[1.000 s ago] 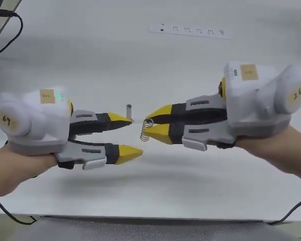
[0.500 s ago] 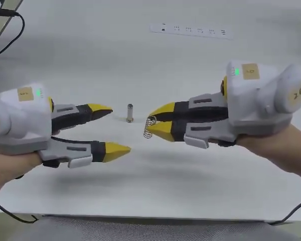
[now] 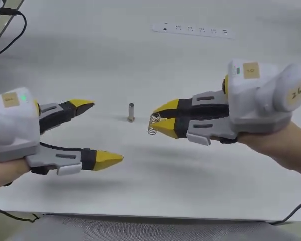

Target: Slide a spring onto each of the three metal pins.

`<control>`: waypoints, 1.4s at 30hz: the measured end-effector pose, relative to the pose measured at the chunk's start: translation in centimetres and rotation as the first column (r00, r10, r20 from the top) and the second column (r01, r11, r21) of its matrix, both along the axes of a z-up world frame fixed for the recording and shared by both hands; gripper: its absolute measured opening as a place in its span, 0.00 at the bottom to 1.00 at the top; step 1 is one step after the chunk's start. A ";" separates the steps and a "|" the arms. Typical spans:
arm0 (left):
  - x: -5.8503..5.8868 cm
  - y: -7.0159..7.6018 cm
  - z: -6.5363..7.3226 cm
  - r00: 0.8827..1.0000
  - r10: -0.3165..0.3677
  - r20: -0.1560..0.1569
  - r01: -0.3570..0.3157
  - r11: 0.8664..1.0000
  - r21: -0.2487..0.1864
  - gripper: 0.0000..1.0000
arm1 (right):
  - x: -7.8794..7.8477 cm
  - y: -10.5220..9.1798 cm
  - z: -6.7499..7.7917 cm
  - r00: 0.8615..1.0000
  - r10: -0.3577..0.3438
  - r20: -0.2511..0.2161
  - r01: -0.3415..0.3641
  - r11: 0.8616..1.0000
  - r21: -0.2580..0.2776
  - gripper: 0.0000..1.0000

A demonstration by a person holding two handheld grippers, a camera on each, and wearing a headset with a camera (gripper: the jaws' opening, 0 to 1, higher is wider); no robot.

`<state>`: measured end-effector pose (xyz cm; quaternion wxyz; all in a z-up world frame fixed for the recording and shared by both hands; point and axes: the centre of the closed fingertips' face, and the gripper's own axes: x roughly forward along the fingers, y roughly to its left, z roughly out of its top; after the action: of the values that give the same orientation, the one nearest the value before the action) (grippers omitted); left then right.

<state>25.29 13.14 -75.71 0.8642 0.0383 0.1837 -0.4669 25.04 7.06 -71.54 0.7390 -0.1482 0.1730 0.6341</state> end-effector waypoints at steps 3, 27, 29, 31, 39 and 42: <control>-0.1 0.2 -0.1 1.000 0.007 0.003 -0.007 1.000 0.002 0.87 | 0.1 0.0 0.0 1.000 -0.004 0.005 0.004 1.000 -0.002 0.08; 0.0 0.8 0.2 0.999 0.048 0.008 -0.048 0.998 -0.034 0.98 | 2.0 1.1 -0.2 0.999 -0.033 0.038 0.034 0.999 -0.001 0.08; 0.0 0.9 0.2 0.999 0.051 0.012 -0.051 0.998 -0.029 0.98 | 2.1 1.2 -0.2 0.999 -0.031 0.037 0.032 0.999 -0.006 0.08; 0.0 1.0 0.2 0.998 0.054 0.008 -0.054 0.998 -0.034 0.98 | 2.3 1.4 -0.1 0.998 -0.031 0.046 0.032 0.999 -0.008 0.08; -0.2 1.2 0.1 0.998 0.065 -0.001 -0.065 0.997 -0.037 0.98 | 3.5 2.1 0.2 0.998 -0.045 0.053 0.045 0.999 0.002 0.08; -0.2 1.2 0.0 0.998 0.065 -0.004 -0.065 0.997 -0.035 0.98 | 4.2 2.2 0.5 0.997 -0.063 0.049 0.062 0.998 0.017 0.08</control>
<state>25.10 14.35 -75.73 0.8793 0.0166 0.1780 -0.4415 29.20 9.28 -71.08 0.7637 -0.1526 0.1543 0.6080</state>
